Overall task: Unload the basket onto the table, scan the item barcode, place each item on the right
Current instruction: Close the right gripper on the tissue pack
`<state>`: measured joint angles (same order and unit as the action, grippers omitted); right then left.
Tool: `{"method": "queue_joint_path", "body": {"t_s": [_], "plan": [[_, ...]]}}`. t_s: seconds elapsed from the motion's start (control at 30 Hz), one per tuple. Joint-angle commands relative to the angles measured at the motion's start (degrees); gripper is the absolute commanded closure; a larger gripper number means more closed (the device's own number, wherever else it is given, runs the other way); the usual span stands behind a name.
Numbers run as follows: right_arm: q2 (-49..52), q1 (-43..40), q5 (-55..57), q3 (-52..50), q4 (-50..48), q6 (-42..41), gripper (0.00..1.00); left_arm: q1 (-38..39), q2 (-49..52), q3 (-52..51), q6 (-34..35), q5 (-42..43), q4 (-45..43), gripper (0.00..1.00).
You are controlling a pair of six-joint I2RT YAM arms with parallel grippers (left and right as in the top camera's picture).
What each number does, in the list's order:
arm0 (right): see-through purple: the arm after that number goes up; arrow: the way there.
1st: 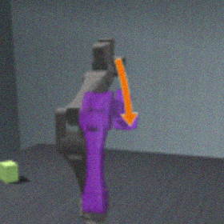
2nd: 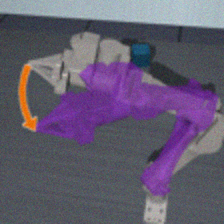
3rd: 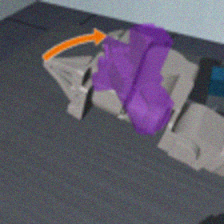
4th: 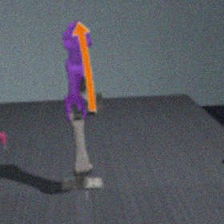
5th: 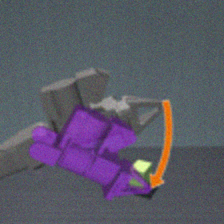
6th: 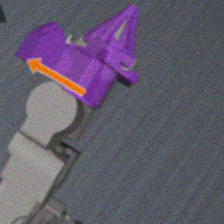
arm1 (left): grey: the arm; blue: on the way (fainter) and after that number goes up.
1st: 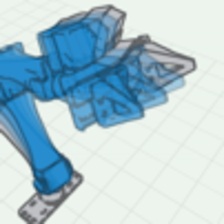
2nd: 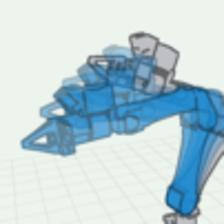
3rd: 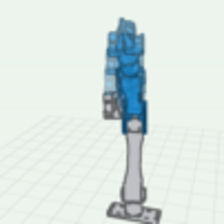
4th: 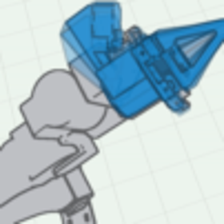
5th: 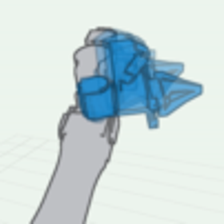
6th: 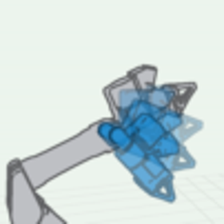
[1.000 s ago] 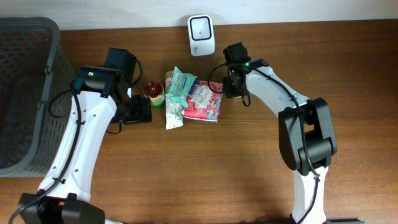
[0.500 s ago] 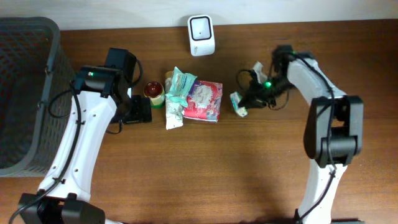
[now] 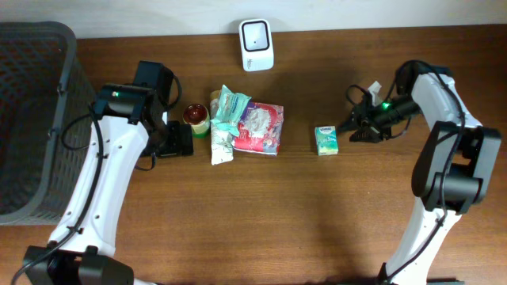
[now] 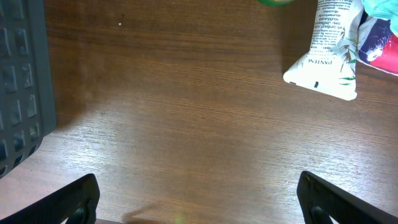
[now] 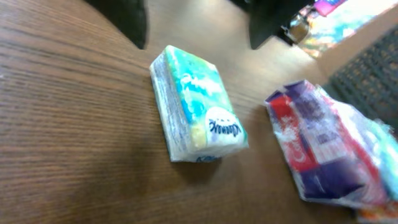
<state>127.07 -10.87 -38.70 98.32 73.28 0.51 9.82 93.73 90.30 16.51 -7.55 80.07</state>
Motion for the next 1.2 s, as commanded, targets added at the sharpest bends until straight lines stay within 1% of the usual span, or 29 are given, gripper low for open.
{"method": "queue_joint_path", "body": {"t_s": [0.0,0.03,0.1,0.17,0.23,0.27,0.3,0.33,0.37,0.57,0.63,0.67,0.73,0.8,0.83,1.0,1.03,1.1,1.13,1.17], "plan": [[-0.1,3.1,8.7,0.6,-0.4,1.2,0.43,-0.2,-0.9,-0.3,0.6,-0.4,0.1,0.01],[-0.1,4.2,11.1,0.6,-0.7,1.2,0.39,-0.2,-0.9,-0.3,0.6,-0.4,0.1,0.01],[-0.1,6.1,14.2,0.3,-2.3,1.0,0.27,-0.2,-0.9,-0.3,0.6,-0.4,0.1,0.01],[0.0,7.9,16.9,-0.6,-6.1,0.3,0.25,-0.2,-0.9,-0.3,0.6,-0.4,0.1,0.01],[0.0,8.6,16.9,-0.8,-7.0,0.0,0.26,-0.2,-0.9,-0.3,0.6,-0.4,0.1,0.01],[0.0,9.0,16.9,-0.8,-7.3,-0.1,0.28,-0.2,-0.9,-0.3,0.6,-0.4,0.1,0.01],[0.0,9.4,16.9,-0.8,-7.5,-0.1,0.34,-0.2,-0.9,-0.3,0.6,-0.4,0.1,0.01],[0.0,9.7,16.9,-0.8,-7.5,-0.1,0.43,-0.2,-0.9,-0.3,0.6,-0.4,0.1,0.01],[0.0,9.8,16.9,-0.8,-7.6,-0.1,0.46,-0.2,-0.9,-0.3,0.6,-0.4,0.1,0.01],[0.0,9.9,16.9,-0.9,-7.7,-0.1,0.46,-0.2,-0.9,-0.3,0.6,-0.4,0.1,0.01],[0.0,9.9,16.9,-1.2,-7.7,-0.1,0.48,-0.2,-0.9,-0.3,0.6,-0.4,0.1,0.01],[0.0,9.9,16.9,-1.3,-7.7,-0.1,0.51,-0.2,-0.9,-0.3,0.6,-0.4,0.1,0.01],[0.0,9.9,16.9,-1.7,-7.7,-0.1,0.56,-0.2,-0.9,-0.3,0.6,-0.4,0.1,0.01],[0.0,9.9,16.9,-1.9,-7.7,-0.1,0.66,-0.2,-0.9,-0.3,0.6,-0.4,0.1,0.01],[0.0,9.9,16.9,-2.1,-7.8,-0.1,0.70,-0.2,-0.9,-0.3,0.6,-0.4,0.1,0.01],[0.0,9.9,16.7,-5.4,-10.4,-0.1,0.68,-0.2,-0.9,-0.3,0.6,-0.4,0.1,0.01],[0.0,9.9,16.6,-6.3,-11.0,-0.1,0.64,-0.2,-0.9,-0.3,0.6,-0.4,0.1,0.01],[0.0,9.9,16.2,-7.9,-11.9,-0.1,0.63,-0.2,-0.9,-0.3,0.6,-0.4,0.1,0.01],[0.0,9.9,16.2,-8.3,-12.2,-0.2,0.64,-0.2,-0.9,-0.3,0.6,-0.4,0.1,0.01],[0.0,9.9,16.2,-8.7,-12.5,-1.0,0.76,-0.2,-0.9,-0.3,0.6,-0.4,0.1,0.01]]}}
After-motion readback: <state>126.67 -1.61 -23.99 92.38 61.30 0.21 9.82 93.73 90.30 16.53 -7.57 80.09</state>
